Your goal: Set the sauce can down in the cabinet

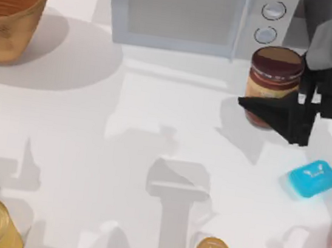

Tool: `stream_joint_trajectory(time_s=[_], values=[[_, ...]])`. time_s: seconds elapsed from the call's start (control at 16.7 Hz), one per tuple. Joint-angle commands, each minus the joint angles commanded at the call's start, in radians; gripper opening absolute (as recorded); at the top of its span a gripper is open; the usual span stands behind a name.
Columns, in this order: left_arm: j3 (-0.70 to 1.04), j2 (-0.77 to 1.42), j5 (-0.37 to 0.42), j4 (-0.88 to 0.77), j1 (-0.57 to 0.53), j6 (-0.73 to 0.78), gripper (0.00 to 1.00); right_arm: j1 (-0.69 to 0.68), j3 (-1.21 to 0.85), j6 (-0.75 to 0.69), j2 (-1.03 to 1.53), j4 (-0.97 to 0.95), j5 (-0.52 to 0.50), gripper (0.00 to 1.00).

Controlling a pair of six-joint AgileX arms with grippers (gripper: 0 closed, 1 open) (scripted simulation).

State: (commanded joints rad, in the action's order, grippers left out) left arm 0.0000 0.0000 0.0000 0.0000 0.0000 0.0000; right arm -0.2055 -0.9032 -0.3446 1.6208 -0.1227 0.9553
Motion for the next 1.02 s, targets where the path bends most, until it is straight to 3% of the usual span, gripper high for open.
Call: stream_joint_trajectory(time_s=[0.66, 1.02], values=[[0.000, 0.000, 0.000, 0.000, 0.000, 0.000, 1.00, 0.166, 0.551, 0.277, -0.962, 0.107, -0.620, 0.00], [0.000, 0.000, 0.000, 0.000, 0.000, 0.000, 1.00, 0.204, 0.788, 0.335, -1.440, 0.118, -0.868, 0.00]])
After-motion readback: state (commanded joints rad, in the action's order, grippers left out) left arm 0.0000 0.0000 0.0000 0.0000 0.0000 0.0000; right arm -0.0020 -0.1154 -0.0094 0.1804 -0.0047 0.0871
